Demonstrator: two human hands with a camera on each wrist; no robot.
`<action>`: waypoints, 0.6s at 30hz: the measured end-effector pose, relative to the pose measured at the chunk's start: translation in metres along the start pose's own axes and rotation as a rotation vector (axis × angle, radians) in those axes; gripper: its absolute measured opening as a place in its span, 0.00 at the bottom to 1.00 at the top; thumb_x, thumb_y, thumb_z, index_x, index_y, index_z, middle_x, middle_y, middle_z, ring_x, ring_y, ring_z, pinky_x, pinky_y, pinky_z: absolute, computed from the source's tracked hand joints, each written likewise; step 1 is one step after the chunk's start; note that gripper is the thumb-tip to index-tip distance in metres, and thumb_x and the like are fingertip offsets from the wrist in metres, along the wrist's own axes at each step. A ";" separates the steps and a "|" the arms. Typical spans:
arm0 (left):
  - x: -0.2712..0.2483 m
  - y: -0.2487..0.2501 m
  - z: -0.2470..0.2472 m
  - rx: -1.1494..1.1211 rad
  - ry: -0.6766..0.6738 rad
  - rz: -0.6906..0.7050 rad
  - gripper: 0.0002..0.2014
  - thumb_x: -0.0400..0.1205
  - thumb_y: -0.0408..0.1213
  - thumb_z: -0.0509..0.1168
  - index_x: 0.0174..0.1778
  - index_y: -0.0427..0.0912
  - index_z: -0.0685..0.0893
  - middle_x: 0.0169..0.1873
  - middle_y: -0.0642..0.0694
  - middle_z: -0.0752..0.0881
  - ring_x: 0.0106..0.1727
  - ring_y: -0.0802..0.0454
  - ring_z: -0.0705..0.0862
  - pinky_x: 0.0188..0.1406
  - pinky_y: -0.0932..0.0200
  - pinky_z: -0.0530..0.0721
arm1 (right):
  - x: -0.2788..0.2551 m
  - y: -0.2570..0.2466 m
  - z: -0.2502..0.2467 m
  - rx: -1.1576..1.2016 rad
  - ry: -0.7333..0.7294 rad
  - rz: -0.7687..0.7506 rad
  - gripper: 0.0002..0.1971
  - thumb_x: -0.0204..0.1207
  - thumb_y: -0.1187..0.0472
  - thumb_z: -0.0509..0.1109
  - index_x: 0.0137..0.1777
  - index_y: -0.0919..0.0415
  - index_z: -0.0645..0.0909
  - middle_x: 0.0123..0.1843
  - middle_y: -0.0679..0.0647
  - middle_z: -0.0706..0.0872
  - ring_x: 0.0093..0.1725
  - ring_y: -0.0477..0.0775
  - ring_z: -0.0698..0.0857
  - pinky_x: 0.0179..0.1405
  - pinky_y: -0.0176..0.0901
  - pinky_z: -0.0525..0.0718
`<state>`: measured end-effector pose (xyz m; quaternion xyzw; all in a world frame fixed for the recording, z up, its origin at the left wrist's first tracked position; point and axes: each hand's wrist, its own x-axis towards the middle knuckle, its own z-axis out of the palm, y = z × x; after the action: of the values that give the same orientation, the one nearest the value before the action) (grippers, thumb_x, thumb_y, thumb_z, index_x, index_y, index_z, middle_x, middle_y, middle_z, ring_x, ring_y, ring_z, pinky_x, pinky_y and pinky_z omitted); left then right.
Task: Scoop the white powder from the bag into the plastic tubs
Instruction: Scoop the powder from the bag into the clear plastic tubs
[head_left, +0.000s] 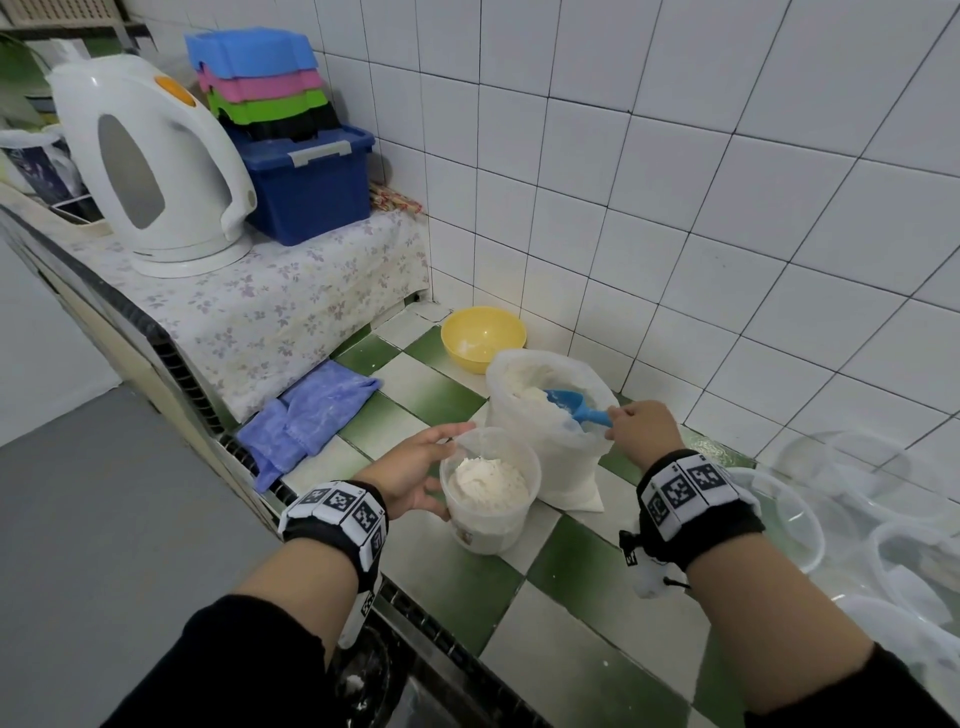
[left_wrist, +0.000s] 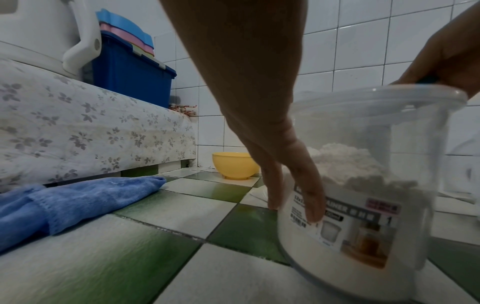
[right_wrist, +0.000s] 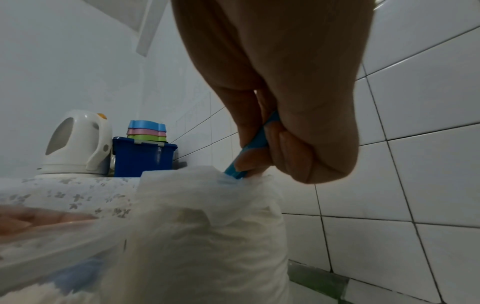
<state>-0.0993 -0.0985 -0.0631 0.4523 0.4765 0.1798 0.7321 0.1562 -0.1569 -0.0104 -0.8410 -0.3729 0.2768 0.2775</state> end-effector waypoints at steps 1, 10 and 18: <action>0.000 0.000 0.000 -0.001 0.000 0.002 0.18 0.89 0.34 0.54 0.69 0.56 0.80 0.67 0.42 0.83 0.48 0.39 0.89 0.39 0.41 0.89 | 0.000 0.000 -0.001 0.030 0.013 0.005 0.15 0.83 0.62 0.60 0.53 0.74 0.84 0.50 0.69 0.87 0.39 0.57 0.79 0.39 0.45 0.76; -0.003 -0.004 0.001 -0.010 0.004 0.018 0.16 0.90 0.36 0.54 0.68 0.57 0.80 0.66 0.43 0.84 0.50 0.38 0.89 0.45 0.38 0.87 | -0.007 -0.005 -0.026 0.260 0.035 -0.018 0.14 0.83 0.61 0.60 0.54 0.70 0.84 0.31 0.52 0.82 0.28 0.47 0.71 0.29 0.36 0.69; -0.003 -0.005 0.002 -0.016 0.005 0.012 0.15 0.90 0.37 0.56 0.67 0.58 0.81 0.65 0.43 0.85 0.49 0.39 0.89 0.40 0.42 0.88 | -0.037 -0.006 -0.035 0.273 -0.118 -0.150 0.11 0.83 0.60 0.61 0.52 0.62 0.86 0.34 0.54 0.84 0.31 0.49 0.71 0.32 0.37 0.68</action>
<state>-0.1000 -0.1042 -0.0652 0.4487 0.4743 0.1891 0.7334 0.1558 -0.1915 0.0274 -0.7477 -0.4092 0.3521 0.3867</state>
